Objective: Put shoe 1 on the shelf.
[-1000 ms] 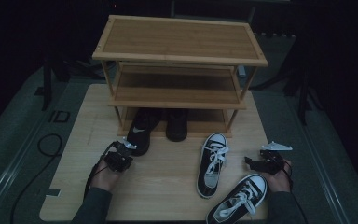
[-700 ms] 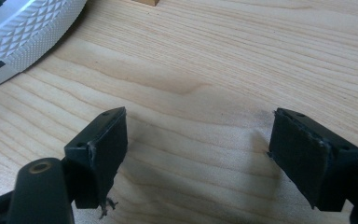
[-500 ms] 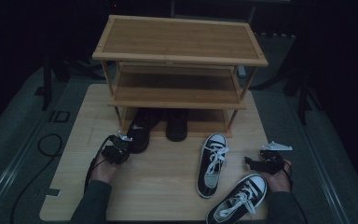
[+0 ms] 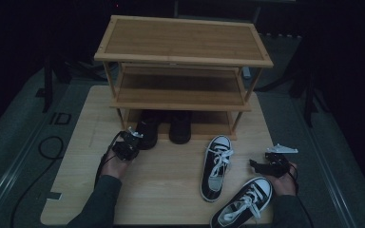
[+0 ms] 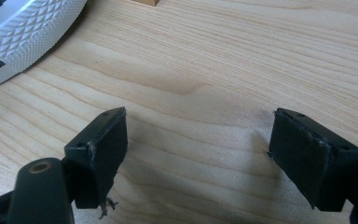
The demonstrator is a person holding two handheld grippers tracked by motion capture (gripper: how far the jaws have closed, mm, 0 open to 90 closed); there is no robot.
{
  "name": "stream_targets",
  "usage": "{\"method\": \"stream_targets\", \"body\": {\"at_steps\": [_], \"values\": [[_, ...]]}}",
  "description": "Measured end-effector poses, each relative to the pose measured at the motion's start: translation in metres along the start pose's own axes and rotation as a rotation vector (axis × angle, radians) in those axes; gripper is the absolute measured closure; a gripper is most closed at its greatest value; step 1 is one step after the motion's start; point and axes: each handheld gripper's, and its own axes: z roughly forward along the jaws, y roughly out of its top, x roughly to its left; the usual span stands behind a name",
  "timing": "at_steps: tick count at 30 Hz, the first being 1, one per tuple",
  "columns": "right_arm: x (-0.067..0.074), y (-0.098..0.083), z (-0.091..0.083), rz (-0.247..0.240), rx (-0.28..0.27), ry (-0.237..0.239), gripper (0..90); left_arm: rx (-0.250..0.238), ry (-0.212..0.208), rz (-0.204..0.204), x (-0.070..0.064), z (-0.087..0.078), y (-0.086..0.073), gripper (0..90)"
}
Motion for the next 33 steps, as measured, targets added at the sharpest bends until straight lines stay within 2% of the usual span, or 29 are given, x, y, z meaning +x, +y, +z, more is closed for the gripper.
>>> {"method": "stream_targets", "body": {"at_steps": [9,11,22,27,30,33], "values": [[0.000,0.000,0.000,0.000,0.000,0.000,19.0,0.000,-0.039,0.052,-0.027,0.016,0.026,90.0],[0.000,0.000,0.000,0.000,0.000,0.000,19.0,0.011,-0.030,0.057,-0.030,0.018,0.031,90.0],[0.000,0.000,0.000,0.000,0.000,0.000,19.0,0.004,-0.026,0.041,-0.024,0.023,0.034,90.0],[0.000,0.000,0.000,0.000,0.000,0.000,19.0,0.006,-0.034,0.020,-0.021,0.027,0.033,88.5],[0.000,0.000,0.000,-0.001,0.000,0.000,18.9,-0.001,-0.045,0.018,-0.021,0.027,0.032,83.7],[0.000,0.000,0.000,-0.001,0.001,0.000,18.9,-0.010,-0.035,0.023,-0.021,0.025,0.029,75.8]]}}
